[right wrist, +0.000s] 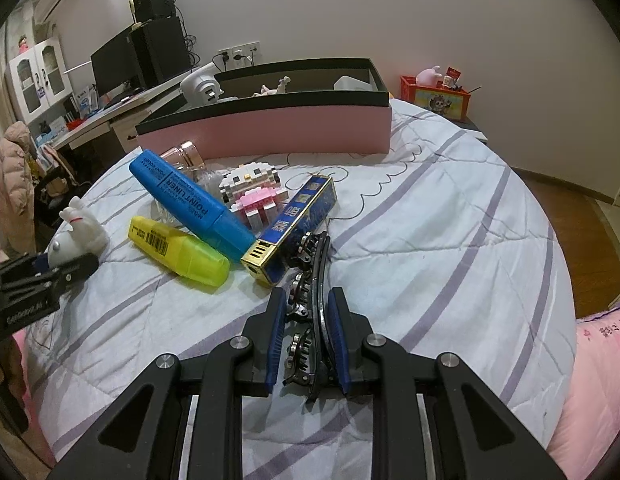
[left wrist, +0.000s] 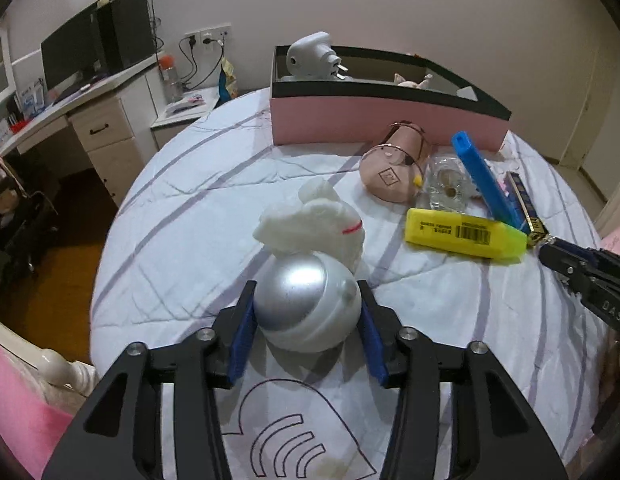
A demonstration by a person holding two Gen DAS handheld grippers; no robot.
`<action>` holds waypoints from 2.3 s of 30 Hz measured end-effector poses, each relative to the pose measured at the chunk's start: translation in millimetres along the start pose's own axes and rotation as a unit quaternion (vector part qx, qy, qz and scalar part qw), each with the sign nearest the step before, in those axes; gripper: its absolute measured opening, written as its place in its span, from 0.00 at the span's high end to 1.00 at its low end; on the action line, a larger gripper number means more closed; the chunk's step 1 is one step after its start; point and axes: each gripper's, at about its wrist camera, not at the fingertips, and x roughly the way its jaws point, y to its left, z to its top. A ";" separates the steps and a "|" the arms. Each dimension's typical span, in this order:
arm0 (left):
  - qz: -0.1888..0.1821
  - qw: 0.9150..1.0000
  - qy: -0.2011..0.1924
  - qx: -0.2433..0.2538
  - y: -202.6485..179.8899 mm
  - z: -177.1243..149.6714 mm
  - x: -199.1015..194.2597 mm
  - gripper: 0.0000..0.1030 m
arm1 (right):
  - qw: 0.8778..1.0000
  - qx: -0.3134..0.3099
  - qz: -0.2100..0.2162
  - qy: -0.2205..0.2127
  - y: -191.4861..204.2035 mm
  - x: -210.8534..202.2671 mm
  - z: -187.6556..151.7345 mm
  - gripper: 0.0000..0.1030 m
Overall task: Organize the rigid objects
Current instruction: 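Grasp the black hair clip with the right tool while the left tool grasps the silver ball toy, then lift the silver ball toy and hair clip and carry them over the pink box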
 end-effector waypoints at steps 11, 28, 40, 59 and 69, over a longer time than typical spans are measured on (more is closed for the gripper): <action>0.001 1.000 -0.006 -0.004 -0.4 17.3 17.0 0.49 | 1.000 0.007 0.004 0.001 -1.2 4.2 4.4 0.79; -0.022 0.997 -0.072 -0.014 -9.9 10.4 -35.3 0.56 | 0.998 -0.015 0.014 -0.052 12.1 -31.5 8.7 0.81; 0.018 0.983 -0.181 -0.011 -37.1 24.9 -113.4 0.56 | 0.986 -0.046 0.038 -0.159 44.7 -98.2 25.1 0.81; 0.009 0.968 -0.251 0.000 -63.9 35.2 -161.1 0.56 | 0.968 -0.055 0.026 -0.244 61.0 -129.7 45.7 0.81; 0.000 0.970 -0.244 0.016 -69.8 62.3 -137.8 0.56 | 0.970 -0.062 0.026 -0.234 56.1 -110.0 68.1 0.81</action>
